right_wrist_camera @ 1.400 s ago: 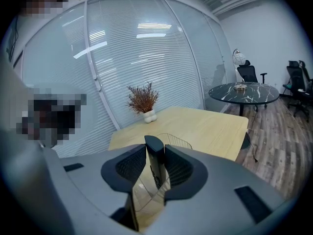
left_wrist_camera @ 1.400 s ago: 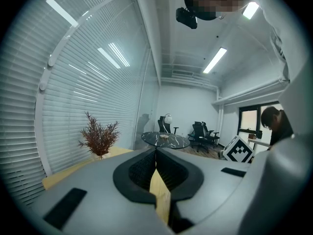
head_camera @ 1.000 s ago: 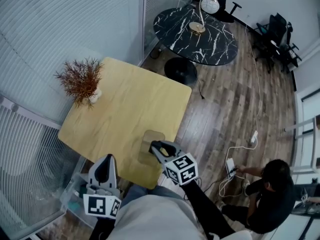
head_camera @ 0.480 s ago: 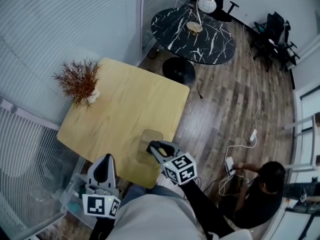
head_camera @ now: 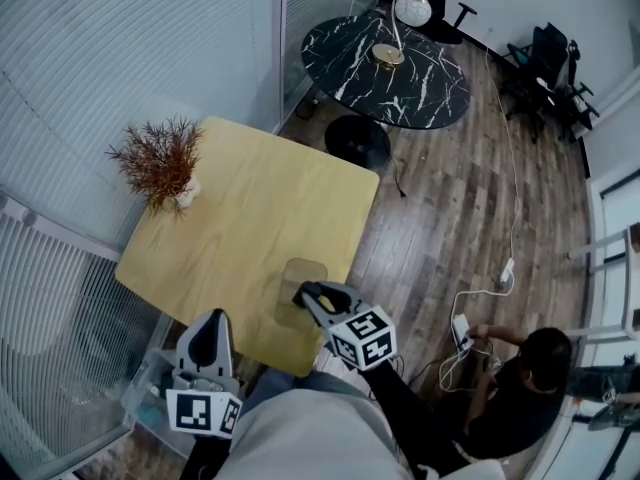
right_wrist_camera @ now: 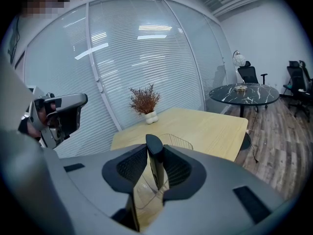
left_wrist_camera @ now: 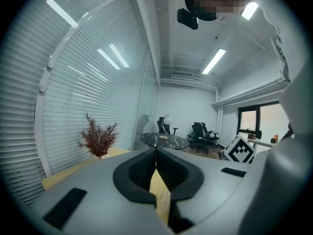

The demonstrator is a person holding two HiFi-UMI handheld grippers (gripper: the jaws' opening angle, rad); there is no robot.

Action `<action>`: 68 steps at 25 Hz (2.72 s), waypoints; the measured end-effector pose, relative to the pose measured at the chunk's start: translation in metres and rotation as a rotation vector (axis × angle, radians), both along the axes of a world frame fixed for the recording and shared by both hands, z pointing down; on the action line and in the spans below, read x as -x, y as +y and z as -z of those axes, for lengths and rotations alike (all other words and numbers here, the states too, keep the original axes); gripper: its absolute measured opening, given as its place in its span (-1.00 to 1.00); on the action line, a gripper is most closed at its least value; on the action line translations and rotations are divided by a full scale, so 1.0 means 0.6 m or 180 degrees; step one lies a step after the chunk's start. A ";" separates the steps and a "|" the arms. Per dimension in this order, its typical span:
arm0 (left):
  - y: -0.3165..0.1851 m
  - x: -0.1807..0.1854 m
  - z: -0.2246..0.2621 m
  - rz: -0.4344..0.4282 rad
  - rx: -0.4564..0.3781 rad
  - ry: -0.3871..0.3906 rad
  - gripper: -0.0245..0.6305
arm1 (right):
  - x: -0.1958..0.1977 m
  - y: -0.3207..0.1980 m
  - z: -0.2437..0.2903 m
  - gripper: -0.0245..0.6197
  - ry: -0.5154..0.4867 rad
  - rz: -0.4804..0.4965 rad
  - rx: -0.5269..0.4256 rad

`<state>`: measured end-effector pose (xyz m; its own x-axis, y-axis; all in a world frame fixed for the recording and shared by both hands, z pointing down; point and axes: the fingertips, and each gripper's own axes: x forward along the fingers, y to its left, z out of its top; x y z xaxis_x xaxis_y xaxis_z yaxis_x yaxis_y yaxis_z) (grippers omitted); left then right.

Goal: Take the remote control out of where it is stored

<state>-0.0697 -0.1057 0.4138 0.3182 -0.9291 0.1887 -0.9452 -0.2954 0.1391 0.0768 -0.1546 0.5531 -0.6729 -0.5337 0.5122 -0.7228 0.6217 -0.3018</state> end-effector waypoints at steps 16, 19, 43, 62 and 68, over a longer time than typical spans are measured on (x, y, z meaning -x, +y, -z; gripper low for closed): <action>0.014 0.008 0.005 -0.0007 -0.0018 -0.0008 -0.90 | -0.008 0.004 0.016 -0.60 -0.0057 -0.0106 -0.0054; 0.017 0.011 0.005 -0.0005 -0.0015 -0.0008 -0.90 | -0.009 0.006 0.018 -0.60 -0.0053 -0.0118 -0.0057; 0.027 0.007 0.010 -0.0061 -0.0055 -0.0005 -0.90 | -0.009 0.013 0.027 -0.60 -0.0069 -0.0158 -0.0099; 0.035 0.007 0.008 -0.0072 -0.0057 0.0011 -0.90 | -0.012 0.017 0.033 -0.60 -0.0076 -0.0184 -0.0132; 0.036 0.006 0.008 -0.0072 -0.0061 0.0016 -0.90 | -0.014 0.016 0.036 -0.60 -0.0080 -0.0199 -0.0142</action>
